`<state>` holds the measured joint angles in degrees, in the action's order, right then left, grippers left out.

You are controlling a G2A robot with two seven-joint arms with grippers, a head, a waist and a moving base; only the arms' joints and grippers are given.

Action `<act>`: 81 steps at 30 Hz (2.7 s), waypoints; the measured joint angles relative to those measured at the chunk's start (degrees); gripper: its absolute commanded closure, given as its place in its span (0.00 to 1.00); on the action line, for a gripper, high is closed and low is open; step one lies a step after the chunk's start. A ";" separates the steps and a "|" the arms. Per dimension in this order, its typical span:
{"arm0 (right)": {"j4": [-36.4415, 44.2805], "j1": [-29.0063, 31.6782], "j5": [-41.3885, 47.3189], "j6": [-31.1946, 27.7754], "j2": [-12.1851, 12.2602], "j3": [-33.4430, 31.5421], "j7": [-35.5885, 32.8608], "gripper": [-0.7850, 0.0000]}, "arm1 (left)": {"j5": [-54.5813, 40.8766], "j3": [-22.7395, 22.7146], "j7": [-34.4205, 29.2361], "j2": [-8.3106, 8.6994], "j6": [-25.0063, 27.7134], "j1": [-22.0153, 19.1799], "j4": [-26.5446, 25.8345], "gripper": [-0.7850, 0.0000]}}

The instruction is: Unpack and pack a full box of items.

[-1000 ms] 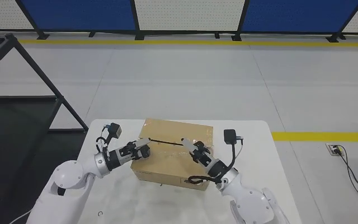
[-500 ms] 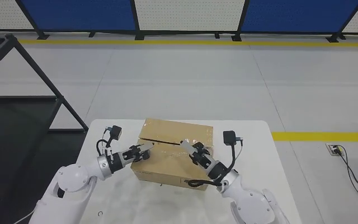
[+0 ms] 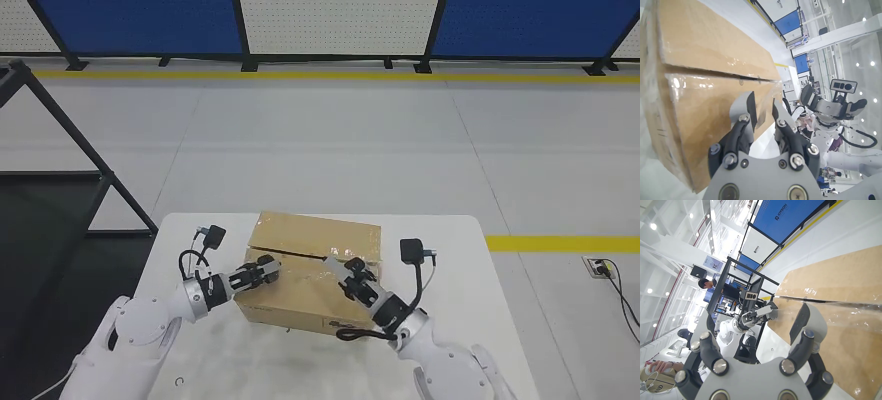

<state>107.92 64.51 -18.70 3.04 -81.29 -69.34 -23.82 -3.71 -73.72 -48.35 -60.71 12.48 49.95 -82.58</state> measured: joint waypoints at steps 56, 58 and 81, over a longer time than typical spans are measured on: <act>0.96 2.84 8.57 6.20 -0.53 -1.84 14.11 0.00 | -16.88 2.23 -12.77 -0.51 -12.56 -15.56 10.82 1.00; 0.90 2.78 8.91 6.30 -0.55 -1.82 13.98 0.00 | -16.87 2.21 -12.77 -0.50 -12.57 -15.54 10.80 1.00; -6.16 -1.60 11.42 9.12 -1.40 0.95 14.20 0.00 | -13.61 2.98 -9.39 -0.22 -13.44 -14.12 9.74 1.00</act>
<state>101.75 62.92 -7.28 12.15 -82.69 -68.38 -9.62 -17.32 -70.73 -57.75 -60.94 -0.96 35.84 -72.84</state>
